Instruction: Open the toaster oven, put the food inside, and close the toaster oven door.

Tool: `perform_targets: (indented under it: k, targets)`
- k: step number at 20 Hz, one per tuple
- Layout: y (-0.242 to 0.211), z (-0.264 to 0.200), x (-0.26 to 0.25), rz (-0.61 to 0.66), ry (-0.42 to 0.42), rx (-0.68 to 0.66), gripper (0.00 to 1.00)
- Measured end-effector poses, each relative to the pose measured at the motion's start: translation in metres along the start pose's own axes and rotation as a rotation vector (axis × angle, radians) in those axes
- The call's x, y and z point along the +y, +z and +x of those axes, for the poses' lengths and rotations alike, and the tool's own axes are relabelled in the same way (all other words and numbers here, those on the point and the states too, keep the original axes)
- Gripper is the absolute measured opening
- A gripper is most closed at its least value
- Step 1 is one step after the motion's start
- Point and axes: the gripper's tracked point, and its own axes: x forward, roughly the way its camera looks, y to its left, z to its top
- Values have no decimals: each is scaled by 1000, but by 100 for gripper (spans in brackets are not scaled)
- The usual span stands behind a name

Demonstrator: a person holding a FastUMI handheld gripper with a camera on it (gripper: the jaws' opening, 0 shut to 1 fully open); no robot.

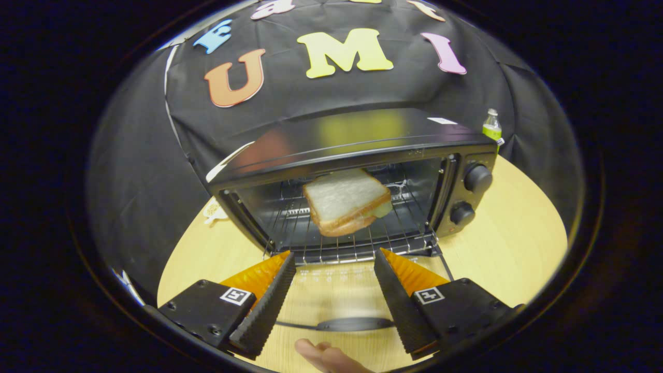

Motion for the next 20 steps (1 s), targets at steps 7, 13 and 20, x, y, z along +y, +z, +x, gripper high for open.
perform_targets:
  k: [7,13,20]
  targets:
    - [-49,-42,-15,-57,-66,-31,99]
    - [-95,-44,-21,-25,-64,28,99]
    - [-132,-25,-22,-96,-116,95,99]
